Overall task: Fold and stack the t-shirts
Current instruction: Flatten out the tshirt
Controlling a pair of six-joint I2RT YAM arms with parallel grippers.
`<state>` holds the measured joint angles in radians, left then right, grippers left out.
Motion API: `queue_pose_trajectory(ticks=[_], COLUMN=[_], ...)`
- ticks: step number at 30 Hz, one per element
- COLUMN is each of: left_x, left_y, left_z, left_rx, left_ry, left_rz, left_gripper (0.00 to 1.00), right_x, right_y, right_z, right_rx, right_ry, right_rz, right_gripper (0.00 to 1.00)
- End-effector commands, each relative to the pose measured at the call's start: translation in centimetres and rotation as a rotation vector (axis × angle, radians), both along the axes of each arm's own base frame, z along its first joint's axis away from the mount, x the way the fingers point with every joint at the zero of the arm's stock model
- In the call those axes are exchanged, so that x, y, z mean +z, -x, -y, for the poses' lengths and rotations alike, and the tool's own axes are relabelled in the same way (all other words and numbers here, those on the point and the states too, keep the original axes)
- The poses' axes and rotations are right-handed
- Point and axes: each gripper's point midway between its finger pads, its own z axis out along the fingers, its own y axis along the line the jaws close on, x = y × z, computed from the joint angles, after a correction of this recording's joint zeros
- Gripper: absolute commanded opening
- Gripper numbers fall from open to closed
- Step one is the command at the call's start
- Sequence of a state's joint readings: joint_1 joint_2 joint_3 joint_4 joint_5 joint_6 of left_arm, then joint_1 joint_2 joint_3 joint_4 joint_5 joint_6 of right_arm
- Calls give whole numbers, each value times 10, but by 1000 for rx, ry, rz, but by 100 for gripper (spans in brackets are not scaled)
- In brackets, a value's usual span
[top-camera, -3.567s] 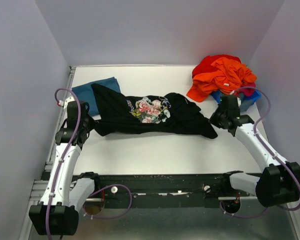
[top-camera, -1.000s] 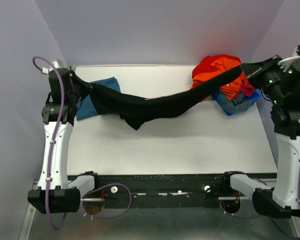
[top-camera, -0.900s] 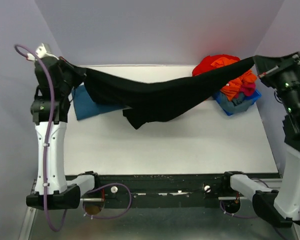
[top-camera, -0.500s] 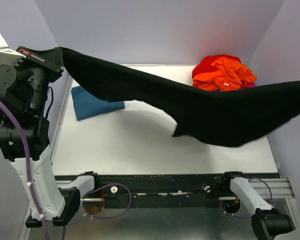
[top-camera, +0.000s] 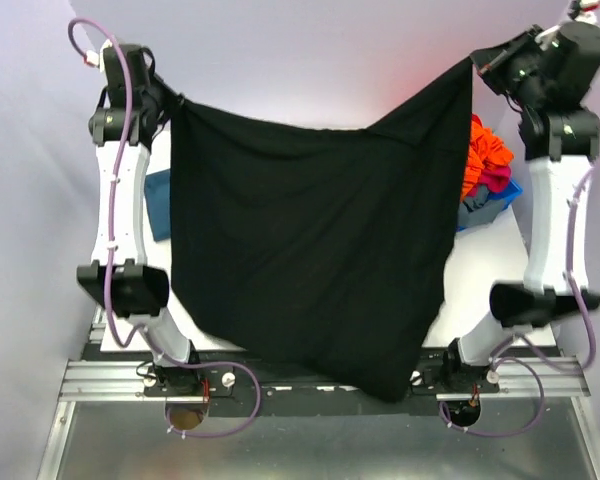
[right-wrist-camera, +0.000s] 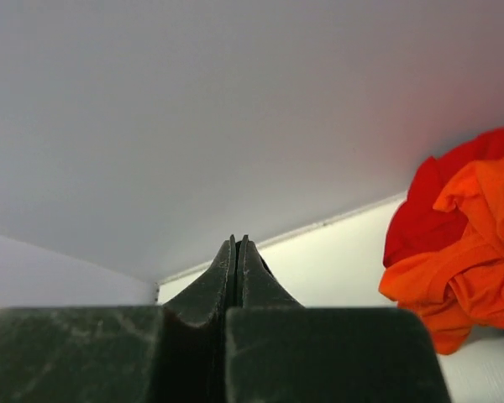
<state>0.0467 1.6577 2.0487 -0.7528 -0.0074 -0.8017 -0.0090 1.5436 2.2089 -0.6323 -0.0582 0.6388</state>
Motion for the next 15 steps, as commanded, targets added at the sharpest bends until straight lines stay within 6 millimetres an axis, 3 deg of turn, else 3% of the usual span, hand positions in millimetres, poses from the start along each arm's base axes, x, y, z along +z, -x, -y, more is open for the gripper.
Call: queue_pose_trajectory(ticks=[1, 3, 6, 11, 15], left_x=[108, 141, 165, 171, 171], left_y=[2, 11, 18, 19, 19], left_z=[-13, -18, -20, -22, -22], left_rx=[57, 64, 60, 66, 55], left_ry=[-33, -41, -6, -3, -23], left_rz=[254, 336, 421, 460, 466], left_gripper=[0, 0, 0, 0, 0], right_x=[56, 75, 90, 96, 82], right_y=[10, 11, 13, 21, 32], right_z=[-2, 5, 9, 32, 36], right_rx=[90, 100, 154, 215, 237], right_ry=[-58, -73, -106, -159, -154], right_rz=[130, 196, 249, 258, 212], right_gripper=[1, 1, 1, 1, 1])
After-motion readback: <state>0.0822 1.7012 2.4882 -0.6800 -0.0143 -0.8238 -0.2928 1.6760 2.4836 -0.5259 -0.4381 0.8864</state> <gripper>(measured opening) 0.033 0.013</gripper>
